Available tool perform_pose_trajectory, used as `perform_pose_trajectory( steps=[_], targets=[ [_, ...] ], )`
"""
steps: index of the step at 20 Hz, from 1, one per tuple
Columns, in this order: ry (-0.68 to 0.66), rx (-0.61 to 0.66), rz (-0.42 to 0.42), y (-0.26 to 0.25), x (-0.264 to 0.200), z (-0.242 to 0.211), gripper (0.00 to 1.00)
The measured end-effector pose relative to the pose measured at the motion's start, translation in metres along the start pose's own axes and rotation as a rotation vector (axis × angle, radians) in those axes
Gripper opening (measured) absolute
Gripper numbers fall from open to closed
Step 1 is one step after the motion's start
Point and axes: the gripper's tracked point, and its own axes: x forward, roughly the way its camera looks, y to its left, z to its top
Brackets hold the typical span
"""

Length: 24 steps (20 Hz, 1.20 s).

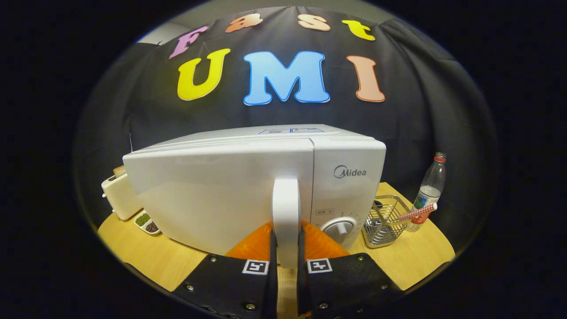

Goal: Open the microwave, put the food inside, and close the microwave door.

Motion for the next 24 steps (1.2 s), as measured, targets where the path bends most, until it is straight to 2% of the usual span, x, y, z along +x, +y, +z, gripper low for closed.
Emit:
perform_pose_trajectory(
  steps=[2, 4, 5, 8, 11, 16, 19, 24],
  targets=[
    [0.01, 0.01, -0.001, -0.001, -0.001, -0.001, 0.17],
    [0.012, 0.004, -0.013, -0.002, -0.002, 0.0, 0.08],
    [0.015, 0.011, -0.014, -0.002, -0.003, -0.001, 0.08],
    [0.034, 0.017, -0.012, 0.0, -0.008, -0.004, 0.08],
    [0.0, -0.039, -0.011, 0.008, -0.035, -0.011, 0.08],
    [0.028, -0.015, -0.013, 0.023, -0.072, -0.026, 0.08],
    [0.041, -0.01, -0.018, 0.037, -0.098, -0.036, 0.14],
    [0.058, -0.016, -0.015, 0.064, -0.134, -0.05, 0.17]
  ],
)
